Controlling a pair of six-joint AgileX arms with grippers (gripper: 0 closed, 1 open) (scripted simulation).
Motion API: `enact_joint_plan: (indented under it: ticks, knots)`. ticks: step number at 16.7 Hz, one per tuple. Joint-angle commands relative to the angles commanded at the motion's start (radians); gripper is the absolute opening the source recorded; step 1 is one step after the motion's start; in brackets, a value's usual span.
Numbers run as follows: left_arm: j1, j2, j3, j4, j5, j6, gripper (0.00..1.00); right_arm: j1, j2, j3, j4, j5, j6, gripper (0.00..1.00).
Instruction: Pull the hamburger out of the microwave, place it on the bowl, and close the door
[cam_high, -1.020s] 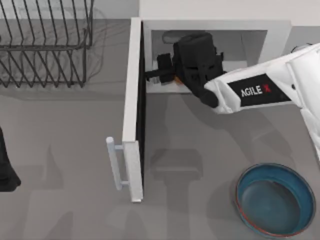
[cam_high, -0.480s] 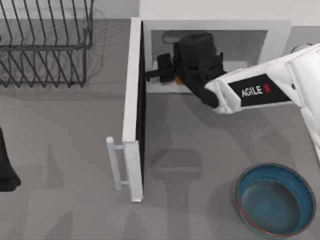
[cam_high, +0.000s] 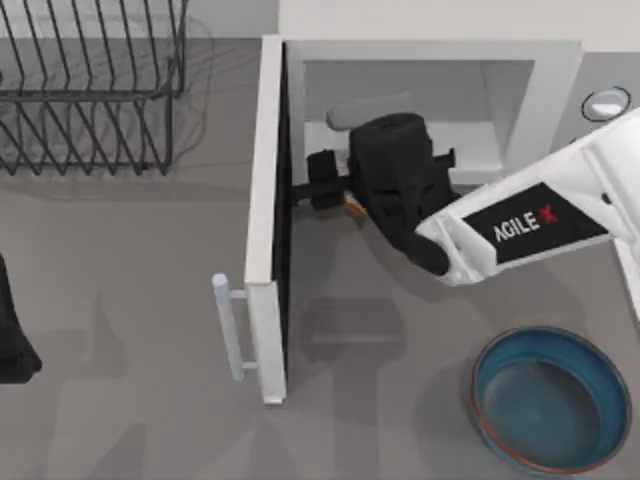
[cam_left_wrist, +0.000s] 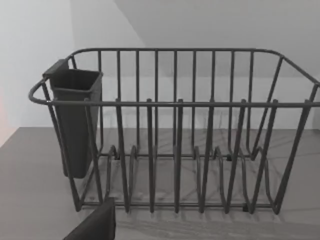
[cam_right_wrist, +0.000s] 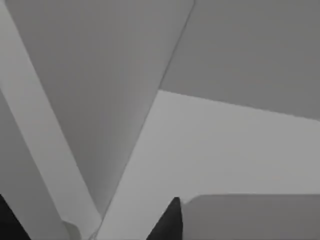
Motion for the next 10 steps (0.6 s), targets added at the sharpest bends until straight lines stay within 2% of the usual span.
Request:
enact_joint_plan:
  ticks: [5, 10]
  knots:
    - [0.0, 0.0, 0.0, 0.0, 0.0, 0.0, 1.0, 0.127, -0.162, -0.358, 0.145, 0.11, 0.062, 0.0]
    - [0.0, 0.0, 0.0, 0.0, 0.0, 0.0, 1.0, 0.193, -0.247, -0.5, 0.221, 0.168, 0.094, 0.0]
